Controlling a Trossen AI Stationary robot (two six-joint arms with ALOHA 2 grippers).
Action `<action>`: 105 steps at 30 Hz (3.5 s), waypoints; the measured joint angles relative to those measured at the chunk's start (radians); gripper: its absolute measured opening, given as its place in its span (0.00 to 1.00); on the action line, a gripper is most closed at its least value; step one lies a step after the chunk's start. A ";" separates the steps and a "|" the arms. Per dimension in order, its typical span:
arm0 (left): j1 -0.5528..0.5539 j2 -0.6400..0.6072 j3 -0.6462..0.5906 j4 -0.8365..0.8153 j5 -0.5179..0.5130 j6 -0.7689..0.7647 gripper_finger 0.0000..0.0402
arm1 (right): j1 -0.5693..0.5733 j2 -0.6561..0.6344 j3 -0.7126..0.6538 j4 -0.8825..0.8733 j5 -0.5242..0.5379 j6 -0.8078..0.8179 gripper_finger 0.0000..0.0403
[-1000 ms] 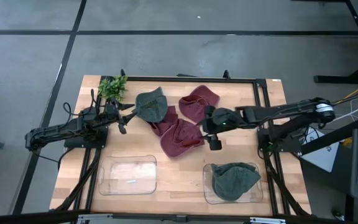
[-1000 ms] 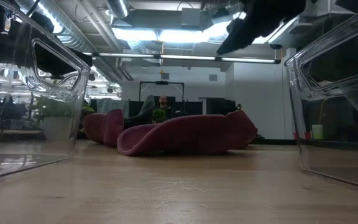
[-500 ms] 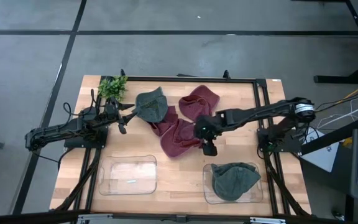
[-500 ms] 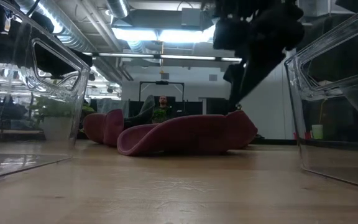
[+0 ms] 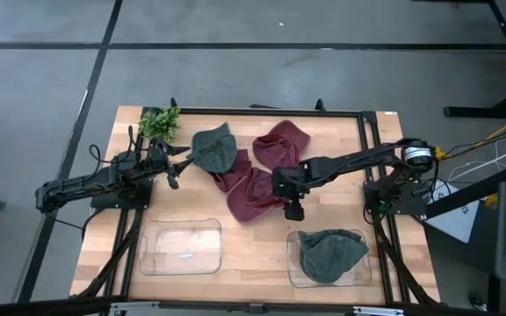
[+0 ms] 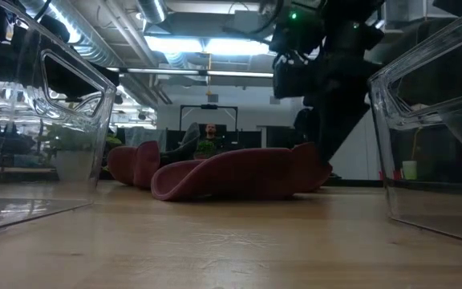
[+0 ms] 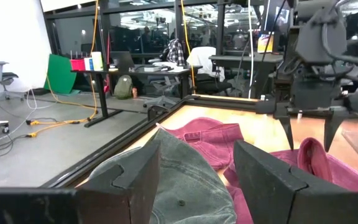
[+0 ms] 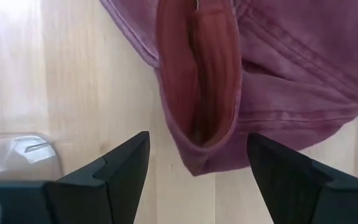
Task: Pick & Place hat
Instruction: Put the bottom red cap into the left transparent bin
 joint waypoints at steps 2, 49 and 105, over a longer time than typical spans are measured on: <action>0.000 0.000 0.000 0.000 0.000 0.000 0.49 | -0.002 0.014 0.000 0.009 0.000 0.001 0.65; 0.000 0.000 0.000 0.000 0.000 0.000 0.49 | -0.190 -0.089 0.141 0.229 -1.139 0.371 0.03; 0.000 0.000 0.000 0.000 0.000 0.000 0.49 | -0.420 0.076 0.140 0.117 -1.024 0.094 0.04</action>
